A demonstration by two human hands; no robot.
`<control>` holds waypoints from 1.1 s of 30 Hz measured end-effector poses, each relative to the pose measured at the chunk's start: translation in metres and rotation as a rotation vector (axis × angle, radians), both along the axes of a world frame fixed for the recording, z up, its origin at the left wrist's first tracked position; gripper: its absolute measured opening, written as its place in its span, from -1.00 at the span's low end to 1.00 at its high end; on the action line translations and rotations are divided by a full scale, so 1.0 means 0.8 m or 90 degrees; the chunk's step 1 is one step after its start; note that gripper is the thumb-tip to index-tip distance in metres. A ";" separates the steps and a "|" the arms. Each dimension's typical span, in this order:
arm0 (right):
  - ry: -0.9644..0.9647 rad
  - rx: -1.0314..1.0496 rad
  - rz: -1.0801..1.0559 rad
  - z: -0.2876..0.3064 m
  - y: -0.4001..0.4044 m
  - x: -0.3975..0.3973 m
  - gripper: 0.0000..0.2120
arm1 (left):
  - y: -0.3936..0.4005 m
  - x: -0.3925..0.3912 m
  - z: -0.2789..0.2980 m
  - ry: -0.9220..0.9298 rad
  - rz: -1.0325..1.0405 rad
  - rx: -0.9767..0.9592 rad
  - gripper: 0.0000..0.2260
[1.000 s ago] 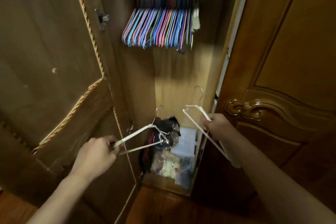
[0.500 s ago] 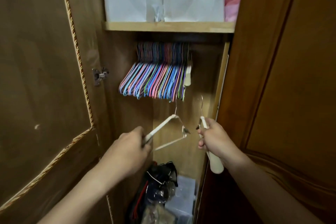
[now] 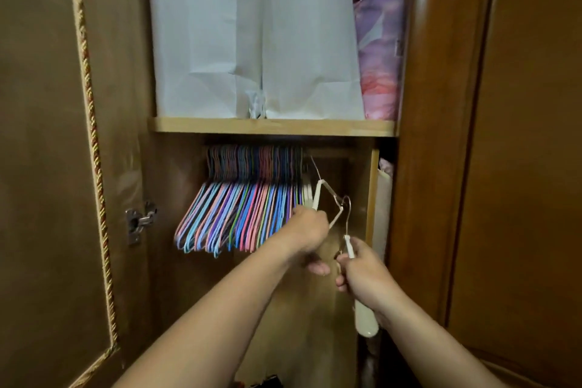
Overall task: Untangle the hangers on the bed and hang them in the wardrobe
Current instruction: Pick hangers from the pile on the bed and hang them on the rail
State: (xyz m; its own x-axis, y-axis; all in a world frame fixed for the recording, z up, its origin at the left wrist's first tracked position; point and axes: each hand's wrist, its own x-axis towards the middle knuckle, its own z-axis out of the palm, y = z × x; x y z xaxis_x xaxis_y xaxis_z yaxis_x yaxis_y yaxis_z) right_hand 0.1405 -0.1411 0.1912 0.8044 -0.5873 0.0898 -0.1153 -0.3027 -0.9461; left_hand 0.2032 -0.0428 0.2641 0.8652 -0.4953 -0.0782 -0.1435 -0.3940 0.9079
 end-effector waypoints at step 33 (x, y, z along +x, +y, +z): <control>0.003 0.116 -0.005 -0.036 -0.029 0.024 -0.49 | -0.015 0.085 -0.032 -0.406 -0.020 0.103 -0.69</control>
